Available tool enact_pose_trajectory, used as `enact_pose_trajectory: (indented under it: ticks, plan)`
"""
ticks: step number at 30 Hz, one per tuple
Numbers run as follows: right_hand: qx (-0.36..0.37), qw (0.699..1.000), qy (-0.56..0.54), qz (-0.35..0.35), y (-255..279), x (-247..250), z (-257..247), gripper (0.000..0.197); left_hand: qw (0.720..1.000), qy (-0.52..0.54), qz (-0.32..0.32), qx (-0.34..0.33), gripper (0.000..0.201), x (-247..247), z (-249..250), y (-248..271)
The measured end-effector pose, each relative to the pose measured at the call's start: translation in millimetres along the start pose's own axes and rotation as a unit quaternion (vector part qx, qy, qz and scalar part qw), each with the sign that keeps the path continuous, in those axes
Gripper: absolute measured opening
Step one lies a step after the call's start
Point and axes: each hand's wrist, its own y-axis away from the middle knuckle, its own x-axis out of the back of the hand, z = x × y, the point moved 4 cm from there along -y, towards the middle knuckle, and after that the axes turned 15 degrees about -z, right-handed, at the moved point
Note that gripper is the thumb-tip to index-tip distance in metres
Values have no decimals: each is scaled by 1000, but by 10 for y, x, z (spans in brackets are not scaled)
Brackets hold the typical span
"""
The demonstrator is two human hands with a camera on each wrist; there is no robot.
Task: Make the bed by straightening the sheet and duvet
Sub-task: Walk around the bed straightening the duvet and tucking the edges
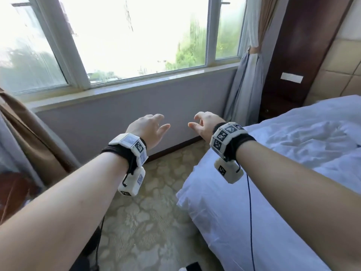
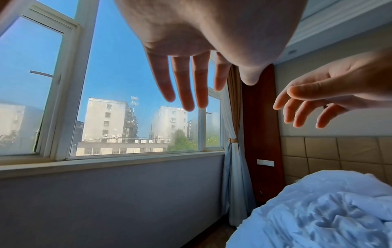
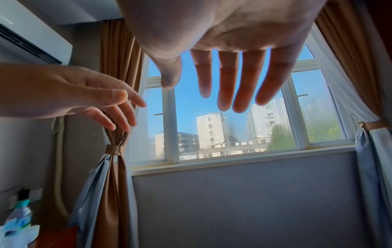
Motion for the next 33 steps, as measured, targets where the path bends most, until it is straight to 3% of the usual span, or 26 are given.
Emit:
enact_pose_trajectory:
  ticks: [7,11,18,24,33]
  plan:
    - [-3,999,-31,-21,-2084,231,-36,50,999,-37,-15,16,48,298,-861,-1771]
    - [-11,999,-30,-25,-3000,462,-38,50,999,-33,-7,8,48,478,-1256,-2699]
    - [-66,997,-22,31,-4510,710,497,47,998,-33,-27,-45,50,345,-1706,-4715]
    - [-168,981,-38,89,-5566,1142,1197,44,986,-31,-30,-162,48,296,-1504,-6589]
    - [-311,940,-61,129,-6392,1659,2615,45,946,14,-55,-318,50,-3,-319,-8626]
